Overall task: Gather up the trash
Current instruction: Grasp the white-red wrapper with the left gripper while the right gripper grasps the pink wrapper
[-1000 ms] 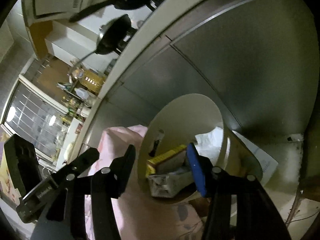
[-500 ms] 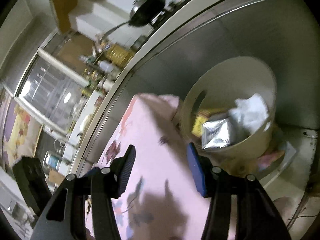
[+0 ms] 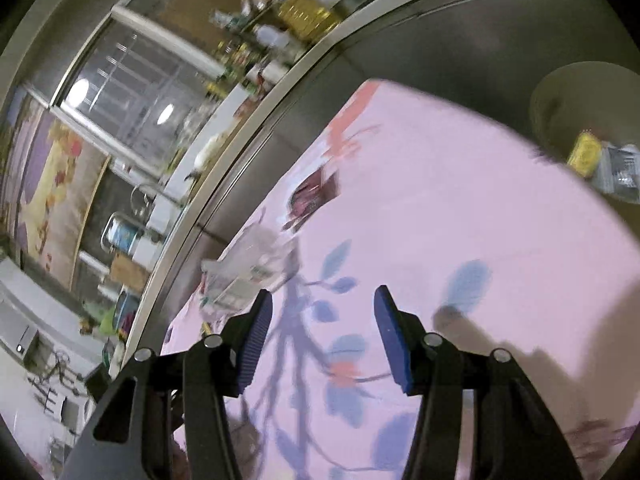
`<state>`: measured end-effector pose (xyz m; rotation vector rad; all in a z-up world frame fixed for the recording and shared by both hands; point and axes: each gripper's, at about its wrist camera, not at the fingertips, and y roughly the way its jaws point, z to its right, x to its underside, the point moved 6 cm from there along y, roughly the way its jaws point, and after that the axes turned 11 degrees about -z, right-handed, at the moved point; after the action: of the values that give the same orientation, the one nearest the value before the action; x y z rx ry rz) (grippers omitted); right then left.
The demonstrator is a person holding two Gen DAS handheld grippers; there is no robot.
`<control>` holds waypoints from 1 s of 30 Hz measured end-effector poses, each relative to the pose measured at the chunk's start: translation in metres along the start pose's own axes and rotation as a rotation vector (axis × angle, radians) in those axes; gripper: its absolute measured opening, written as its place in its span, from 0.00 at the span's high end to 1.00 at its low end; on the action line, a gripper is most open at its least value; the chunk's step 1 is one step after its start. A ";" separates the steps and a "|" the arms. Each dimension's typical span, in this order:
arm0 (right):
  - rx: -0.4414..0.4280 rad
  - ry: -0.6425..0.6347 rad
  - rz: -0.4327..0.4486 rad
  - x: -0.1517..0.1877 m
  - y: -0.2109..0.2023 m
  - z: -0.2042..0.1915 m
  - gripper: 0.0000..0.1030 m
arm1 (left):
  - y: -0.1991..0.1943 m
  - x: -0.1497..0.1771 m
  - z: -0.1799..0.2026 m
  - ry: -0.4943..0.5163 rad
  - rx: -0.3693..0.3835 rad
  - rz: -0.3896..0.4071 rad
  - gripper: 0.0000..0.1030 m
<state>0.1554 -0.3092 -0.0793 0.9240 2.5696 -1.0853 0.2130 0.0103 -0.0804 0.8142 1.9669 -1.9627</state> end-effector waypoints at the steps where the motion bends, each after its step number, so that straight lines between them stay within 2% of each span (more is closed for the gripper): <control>1: 0.000 -0.014 -0.015 0.001 0.008 -0.010 0.50 | 0.004 0.001 -0.024 -0.010 -0.036 -0.005 0.24; 5: 0.005 -0.066 -0.068 0.008 0.035 -0.041 0.50 | 0.025 -0.009 -0.091 -0.024 -0.153 -0.023 0.20; 9: 0.025 -0.087 -0.101 0.011 0.054 -0.058 0.50 | 0.049 -0.022 -0.123 -0.030 -0.140 -0.072 0.17; 14: 0.022 -0.101 -0.142 0.010 0.070 -0.071 0.50 | 0.070 -0.036 -0.132 -0.048 -0.046 -0.114 0.17; 15: 0.026 -0.121 -0.151 0.009 0.076 -0.080 0.50 | 0.077 -0.035 -0.130 -0.052 -0.013 -0.136 0.22; 17: 0.034 -0.168 -0.162 0.004 0.085 -0.095 0.50 | 0.077 -0.033 -0.124 -0.065 0.040 -0.118 0.45; 19: 0.038 -0.214 -0.170 -0.006 0.096 -0.115 0.50 | 0.074 -0.027 -0.110 -0.035 0.059 -0.117 0.62; 20: 0.032 -0.240 -0.172 -0.013 0.102 -0.127 0.50 | 0.072 -0.025 -0.102 -0.025 0.070 -0.118 0.76; 23: 0.038 -0.321 -0.182 -0.028 0.131 -0.161 0.50 | 0.066 -0.016 -0.086 -0.024 0.105 -0.117 0.93; 25: 0.030 -0.339 -0.231 -0.035 0.159 -0.178 0.50 | 0.063 -0.008 -0.077 -0.051 0.181 -0.130 0.95; 30: 0.094 -0.352 -0.314 -0.043 0.217 -0.195 0.50 | 0.048 0.007 -0.070 -0.113 0.267 -0.154 0.95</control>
<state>0.3345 -0.0765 -0.0488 0.3084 2.4285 -1.3231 0.2480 0.0771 -0.1202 0.6076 1.7753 -2.3412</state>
